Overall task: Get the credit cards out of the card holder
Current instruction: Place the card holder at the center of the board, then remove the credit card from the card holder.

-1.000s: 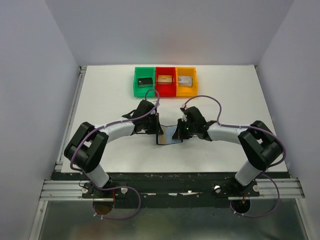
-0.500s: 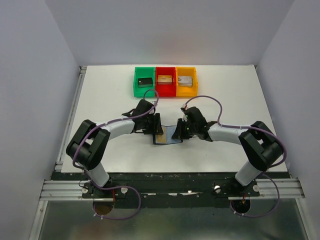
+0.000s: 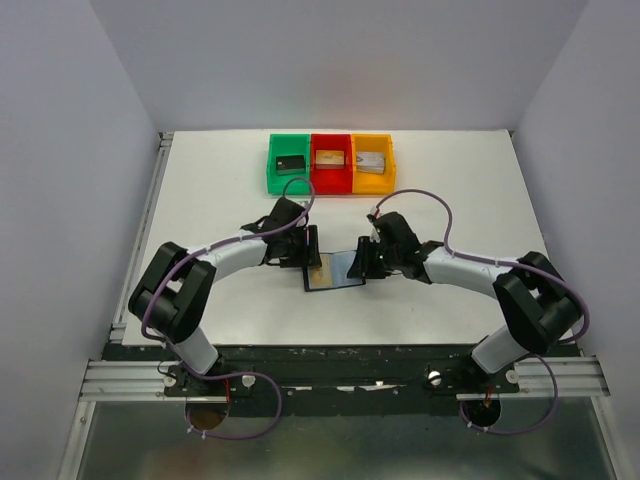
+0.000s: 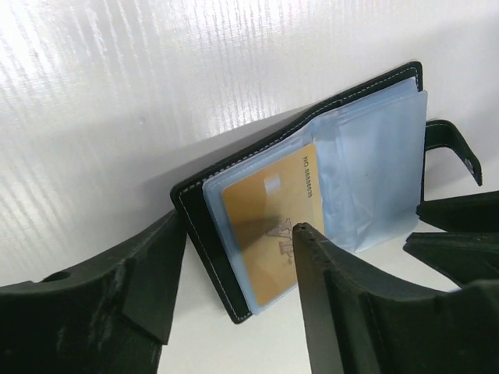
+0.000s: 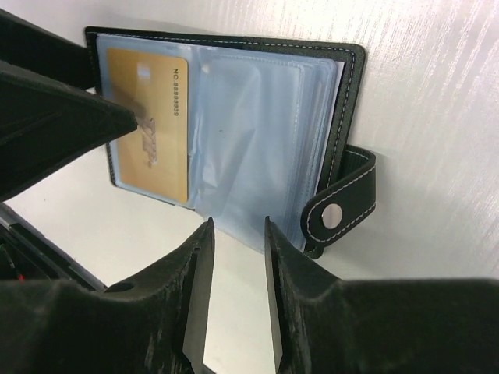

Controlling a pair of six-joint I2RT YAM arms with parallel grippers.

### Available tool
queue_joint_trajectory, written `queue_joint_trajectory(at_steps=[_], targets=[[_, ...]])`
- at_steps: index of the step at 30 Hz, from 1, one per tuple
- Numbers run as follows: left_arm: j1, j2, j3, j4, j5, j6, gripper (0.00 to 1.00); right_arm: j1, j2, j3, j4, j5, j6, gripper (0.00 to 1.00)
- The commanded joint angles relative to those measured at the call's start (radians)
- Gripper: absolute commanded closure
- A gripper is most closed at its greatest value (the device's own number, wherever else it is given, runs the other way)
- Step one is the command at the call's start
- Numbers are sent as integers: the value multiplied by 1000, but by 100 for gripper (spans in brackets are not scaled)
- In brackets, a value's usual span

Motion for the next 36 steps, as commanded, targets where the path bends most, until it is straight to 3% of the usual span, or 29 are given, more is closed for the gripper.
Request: queue_joint_trajectory(at_steps=[1, 8, 11, 16, 20, 23, 27, 36], targets=[[14, -60, 31, -54, -59, 21, 27, -4, -47, 35, -58, 28, -17, 60], [28, -147, 56, -114, -131, 47, 24, -4, -87, 71, -109, 36, -46, 60], [28, -213, 37, -97, -137, 35, 28, -3, -122, 87, -107, 11, -64, 60], [22, -299, -131, 134, -24, -111, 49, -4, -128, 116, -40, -107, -73, 60], [3, -287, -240, 293, -20, -200, 74, -4, -78, 125, 29, -202, -60, 61], [3, -262, -279, 342, -28, -226, 86, -4, -24, 119, 98, -262, -34, 62], [3, -258, -316, 400, -37, -240, 90, -4, 50, 110, 175, -311, 3, 68], [2, -238, -362, 463, -37, -275, 97, -4, 159, 101, 243, -325, 34, 68]])
